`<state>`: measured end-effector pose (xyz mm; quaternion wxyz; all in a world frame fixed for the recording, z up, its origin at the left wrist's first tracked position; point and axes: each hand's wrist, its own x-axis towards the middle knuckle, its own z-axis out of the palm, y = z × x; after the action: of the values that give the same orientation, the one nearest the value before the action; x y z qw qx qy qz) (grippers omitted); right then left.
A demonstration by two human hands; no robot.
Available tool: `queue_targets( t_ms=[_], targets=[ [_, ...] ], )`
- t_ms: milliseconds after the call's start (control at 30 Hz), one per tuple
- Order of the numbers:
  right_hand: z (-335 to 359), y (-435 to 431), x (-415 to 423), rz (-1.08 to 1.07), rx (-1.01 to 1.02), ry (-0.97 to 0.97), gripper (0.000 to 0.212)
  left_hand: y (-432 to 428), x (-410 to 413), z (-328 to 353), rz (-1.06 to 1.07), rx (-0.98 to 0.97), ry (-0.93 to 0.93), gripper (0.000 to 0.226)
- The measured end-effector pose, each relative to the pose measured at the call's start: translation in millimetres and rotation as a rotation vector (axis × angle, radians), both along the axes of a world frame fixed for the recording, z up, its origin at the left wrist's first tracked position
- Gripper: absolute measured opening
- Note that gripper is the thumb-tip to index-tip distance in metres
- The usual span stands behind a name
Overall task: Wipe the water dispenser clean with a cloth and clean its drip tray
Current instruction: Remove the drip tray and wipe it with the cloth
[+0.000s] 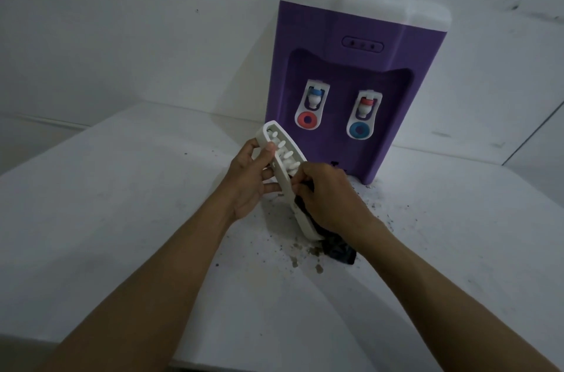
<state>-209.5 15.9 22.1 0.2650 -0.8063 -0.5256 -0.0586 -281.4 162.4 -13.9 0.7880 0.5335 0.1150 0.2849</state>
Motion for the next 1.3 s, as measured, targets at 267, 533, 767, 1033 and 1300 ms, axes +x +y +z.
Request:
queue_targets(
  t_ms=[267, 533, 767, 1033, 1300],
  targets=[
    [6.7, -4.8, 0.4, -0.045, 0.149, 0.148, 0.007, 0.1, -1.0, 1.2, -0.033, 0.016, -0.01, 0.034],
    [-11.7, -13.3, -1.3, -0.028, 0.011, -0.041, 0.014, 1.4, -1.4, -0.8, -0.028, 0.04, -0.021, 0.04],
    [-7.2, -38.8, -2.7, -0.024, -0.189, 0.024, 0.01, -1.4, 0.0, -1.1, -0.034, 0.028, -0.037, 0.038],
    [-8.5, -47.4, -2.8, -0.017, -0.286, 0.044, 0.01, -0.9, -0.1, -0.8, -0.037, 0.025, -0.032, 0.041],
    [3.4, -78.6, 6.3, 0.013, -0.499, 0.161, 0.011, 3.3, 0.1, -2.6, -0.036, 0.01, -0.031, 0.039]
  ],
)
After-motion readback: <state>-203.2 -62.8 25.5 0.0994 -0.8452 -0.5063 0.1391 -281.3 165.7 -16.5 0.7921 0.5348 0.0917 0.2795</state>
